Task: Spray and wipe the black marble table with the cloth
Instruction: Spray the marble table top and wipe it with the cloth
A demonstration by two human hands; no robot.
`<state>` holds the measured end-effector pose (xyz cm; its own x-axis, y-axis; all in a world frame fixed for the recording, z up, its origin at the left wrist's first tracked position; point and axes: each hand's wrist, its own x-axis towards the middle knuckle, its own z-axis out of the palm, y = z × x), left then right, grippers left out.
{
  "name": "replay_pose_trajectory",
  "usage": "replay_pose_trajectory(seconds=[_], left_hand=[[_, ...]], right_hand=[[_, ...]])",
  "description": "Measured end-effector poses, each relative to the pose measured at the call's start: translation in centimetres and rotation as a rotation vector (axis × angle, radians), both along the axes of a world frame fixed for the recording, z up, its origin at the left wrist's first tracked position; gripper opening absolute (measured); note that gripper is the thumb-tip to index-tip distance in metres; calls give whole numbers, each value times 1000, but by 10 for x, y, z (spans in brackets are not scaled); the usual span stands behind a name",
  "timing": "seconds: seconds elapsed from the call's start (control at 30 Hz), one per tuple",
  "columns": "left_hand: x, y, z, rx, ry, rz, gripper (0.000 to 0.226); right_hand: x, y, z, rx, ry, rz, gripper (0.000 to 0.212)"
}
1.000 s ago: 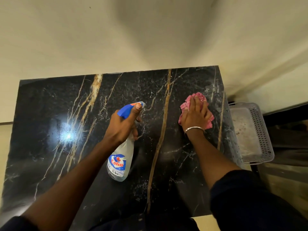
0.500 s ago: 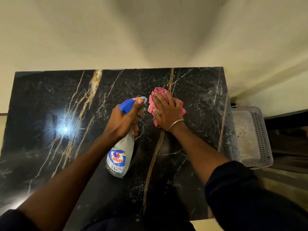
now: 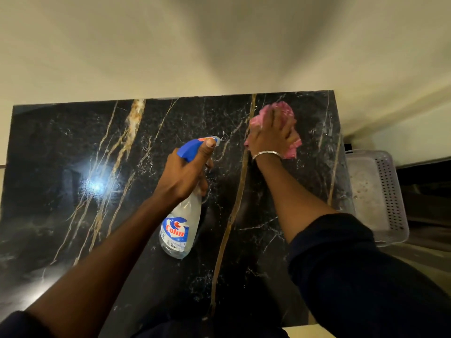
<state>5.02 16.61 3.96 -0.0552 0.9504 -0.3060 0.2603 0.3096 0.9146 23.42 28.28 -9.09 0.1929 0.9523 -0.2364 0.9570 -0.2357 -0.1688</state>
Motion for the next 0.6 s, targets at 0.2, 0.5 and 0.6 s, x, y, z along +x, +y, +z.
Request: replay_pose_trajectory(seconds=[0.2,0.5,0.6], left_hand=[[6,10,1,-16,42,8,29],[22,36,-12,-34,38,-9,32],[32,44,-9,-20,-15,-13,37]], right_hand=[[-33,1,-2,30,-38,492,64],[100,55,-4,69,-89,401,62],[149,66,-5,92,-94,302,62]])
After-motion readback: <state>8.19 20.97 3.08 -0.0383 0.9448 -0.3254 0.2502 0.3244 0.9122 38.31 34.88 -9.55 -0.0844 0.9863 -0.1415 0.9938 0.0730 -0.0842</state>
